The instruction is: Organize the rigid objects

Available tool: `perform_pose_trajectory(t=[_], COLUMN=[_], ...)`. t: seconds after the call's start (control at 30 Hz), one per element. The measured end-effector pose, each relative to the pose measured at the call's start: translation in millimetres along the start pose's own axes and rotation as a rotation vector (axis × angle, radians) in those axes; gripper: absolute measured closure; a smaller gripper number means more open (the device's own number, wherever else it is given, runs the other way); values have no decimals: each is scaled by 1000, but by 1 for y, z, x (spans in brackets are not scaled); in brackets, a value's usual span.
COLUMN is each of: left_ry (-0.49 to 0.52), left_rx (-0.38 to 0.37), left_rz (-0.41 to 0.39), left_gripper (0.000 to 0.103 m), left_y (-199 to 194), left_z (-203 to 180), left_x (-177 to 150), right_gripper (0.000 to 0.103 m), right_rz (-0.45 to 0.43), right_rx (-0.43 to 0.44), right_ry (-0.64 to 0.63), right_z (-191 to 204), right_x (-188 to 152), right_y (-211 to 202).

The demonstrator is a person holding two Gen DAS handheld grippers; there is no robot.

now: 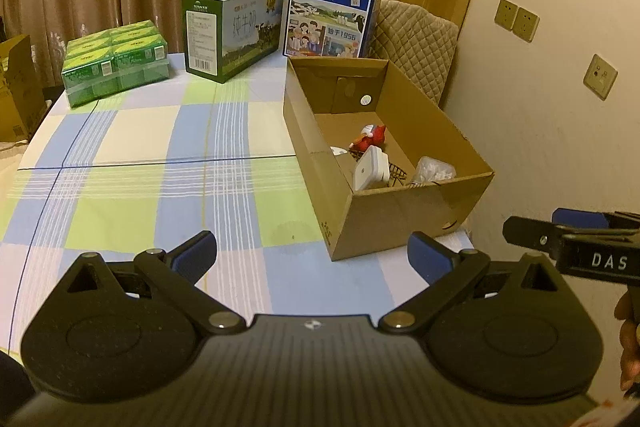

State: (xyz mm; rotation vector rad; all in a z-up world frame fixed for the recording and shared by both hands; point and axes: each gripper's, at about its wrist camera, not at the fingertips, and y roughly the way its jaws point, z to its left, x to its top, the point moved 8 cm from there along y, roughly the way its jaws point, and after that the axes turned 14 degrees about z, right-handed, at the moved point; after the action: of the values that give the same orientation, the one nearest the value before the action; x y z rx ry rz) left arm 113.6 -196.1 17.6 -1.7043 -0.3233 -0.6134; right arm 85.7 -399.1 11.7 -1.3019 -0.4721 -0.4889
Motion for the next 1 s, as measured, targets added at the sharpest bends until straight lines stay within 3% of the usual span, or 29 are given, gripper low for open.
perform_pose_trajectory(t=[1.0], left_ry=[-4], left_rx=[18], left_rz=[8], left_gripper=[2], left_y=[6], left_z=[3], left_x=[-2], right_gripper=[25], right_rz=[1], right_rx=[5], right_ry=[-5], right_z=[5], right_x=[0], right_y=[3])
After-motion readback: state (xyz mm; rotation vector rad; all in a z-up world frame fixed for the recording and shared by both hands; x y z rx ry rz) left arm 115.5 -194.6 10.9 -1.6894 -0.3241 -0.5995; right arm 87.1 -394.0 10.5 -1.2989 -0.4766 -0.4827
